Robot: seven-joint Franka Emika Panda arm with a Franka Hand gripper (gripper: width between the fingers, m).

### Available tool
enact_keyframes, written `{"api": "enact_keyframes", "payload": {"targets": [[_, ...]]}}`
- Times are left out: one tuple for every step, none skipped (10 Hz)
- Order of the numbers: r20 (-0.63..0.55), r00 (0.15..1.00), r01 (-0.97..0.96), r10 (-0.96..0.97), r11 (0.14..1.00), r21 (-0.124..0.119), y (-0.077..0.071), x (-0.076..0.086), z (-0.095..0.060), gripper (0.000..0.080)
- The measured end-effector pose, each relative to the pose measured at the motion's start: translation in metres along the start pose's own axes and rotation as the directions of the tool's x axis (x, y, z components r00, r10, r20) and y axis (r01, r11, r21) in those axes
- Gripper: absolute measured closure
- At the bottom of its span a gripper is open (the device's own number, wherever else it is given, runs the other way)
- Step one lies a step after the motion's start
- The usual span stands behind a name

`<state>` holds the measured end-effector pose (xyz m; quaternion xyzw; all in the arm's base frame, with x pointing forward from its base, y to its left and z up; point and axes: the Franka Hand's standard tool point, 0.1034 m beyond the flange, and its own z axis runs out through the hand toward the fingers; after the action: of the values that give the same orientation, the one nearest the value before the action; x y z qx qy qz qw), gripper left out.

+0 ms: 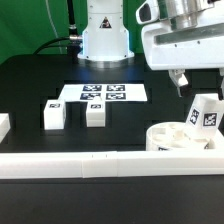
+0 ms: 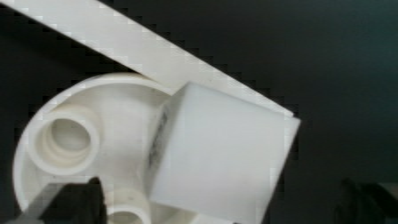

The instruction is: Assemble stool

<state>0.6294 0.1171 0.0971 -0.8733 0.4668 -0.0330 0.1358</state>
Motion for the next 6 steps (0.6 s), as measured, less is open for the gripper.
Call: {"api": "enact_keyframes", "payload": {"targets": [[0.0, 0.997, 0.083, -0.083, 0.997, 0.0, 0.0, 0.0, 0.0, 0.0151], [-0.002, 0.984, 0.179, -0.179, 0.984, -0.004, 0.0, -0.001, 0.0, 0.015], [-0.005, 0.953, 0.302, -0.302, 0.953, -0.017, -0.003, -0.007, 0.001, 0.015], [0.001, 0.905, 0.426, -0.426, 0.904, -0.032, -0.005, -0.014, 0.003, 0.015], [0.021, 0.849, 0.528, -0.527, 0.849, -0.039, -0.008, -0.017, 0.002, 0.015], [0.037, 0.812, 0.584, -0.582, 0.811, -0.039, -0.011, -0.018, 0.001, 0.015]]}}
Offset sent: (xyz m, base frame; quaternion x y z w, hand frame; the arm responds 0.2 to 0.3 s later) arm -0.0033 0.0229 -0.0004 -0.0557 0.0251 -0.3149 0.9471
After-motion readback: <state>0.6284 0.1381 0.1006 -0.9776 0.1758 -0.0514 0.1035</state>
